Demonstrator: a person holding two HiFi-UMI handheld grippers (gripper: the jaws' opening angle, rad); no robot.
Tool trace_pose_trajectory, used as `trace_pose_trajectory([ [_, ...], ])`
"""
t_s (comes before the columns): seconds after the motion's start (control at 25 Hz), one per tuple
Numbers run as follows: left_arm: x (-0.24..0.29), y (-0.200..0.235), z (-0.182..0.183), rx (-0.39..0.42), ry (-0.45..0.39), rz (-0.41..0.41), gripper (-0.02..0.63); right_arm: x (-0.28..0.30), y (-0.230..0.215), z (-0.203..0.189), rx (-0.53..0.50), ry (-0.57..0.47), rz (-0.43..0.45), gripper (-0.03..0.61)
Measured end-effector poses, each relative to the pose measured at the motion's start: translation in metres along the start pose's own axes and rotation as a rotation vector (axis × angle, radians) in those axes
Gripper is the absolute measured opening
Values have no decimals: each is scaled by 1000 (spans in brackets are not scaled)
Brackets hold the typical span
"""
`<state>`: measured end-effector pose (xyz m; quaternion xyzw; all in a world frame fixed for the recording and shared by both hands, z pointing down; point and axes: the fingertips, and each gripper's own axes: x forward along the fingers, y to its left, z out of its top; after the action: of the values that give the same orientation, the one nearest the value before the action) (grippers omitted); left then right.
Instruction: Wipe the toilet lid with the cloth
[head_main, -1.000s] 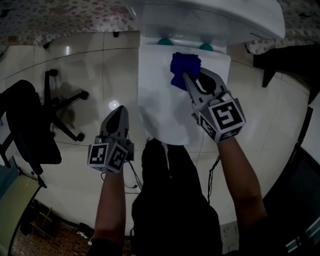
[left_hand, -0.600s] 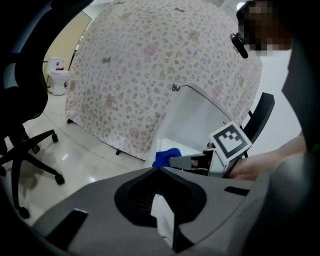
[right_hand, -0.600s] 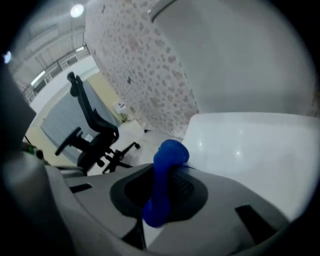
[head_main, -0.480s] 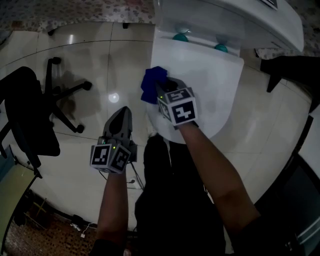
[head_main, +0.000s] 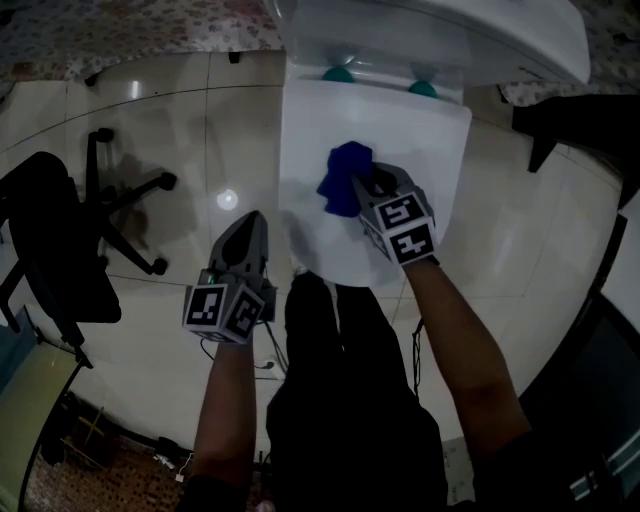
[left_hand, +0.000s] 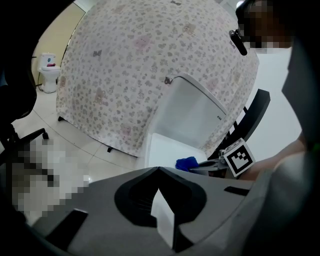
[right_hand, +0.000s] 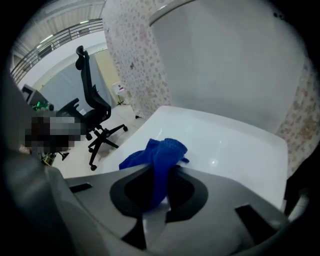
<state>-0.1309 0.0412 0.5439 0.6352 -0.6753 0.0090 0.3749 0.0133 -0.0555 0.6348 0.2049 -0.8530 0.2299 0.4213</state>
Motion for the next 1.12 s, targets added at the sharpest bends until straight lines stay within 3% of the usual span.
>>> trace_pose_trajectory([
  [0.44, 14, -21, -5, 60, 44, -52, -9, -84, -119, -84, 23, 67, -255, 54],
  [0.68, 10, -24, -8, 78, 58, -68, -9, -107, -157, -111, 62, 104, -359, 54],
  [0.96, -2, -20, -11, 69, 48, -56, -8, -123, -169, -113, 105, 98, -468, 52],
  [1.12, -12, -13, -15, 53, 35, -50, -9, -136, -122, -69, 91, -36, -426, 52],
])
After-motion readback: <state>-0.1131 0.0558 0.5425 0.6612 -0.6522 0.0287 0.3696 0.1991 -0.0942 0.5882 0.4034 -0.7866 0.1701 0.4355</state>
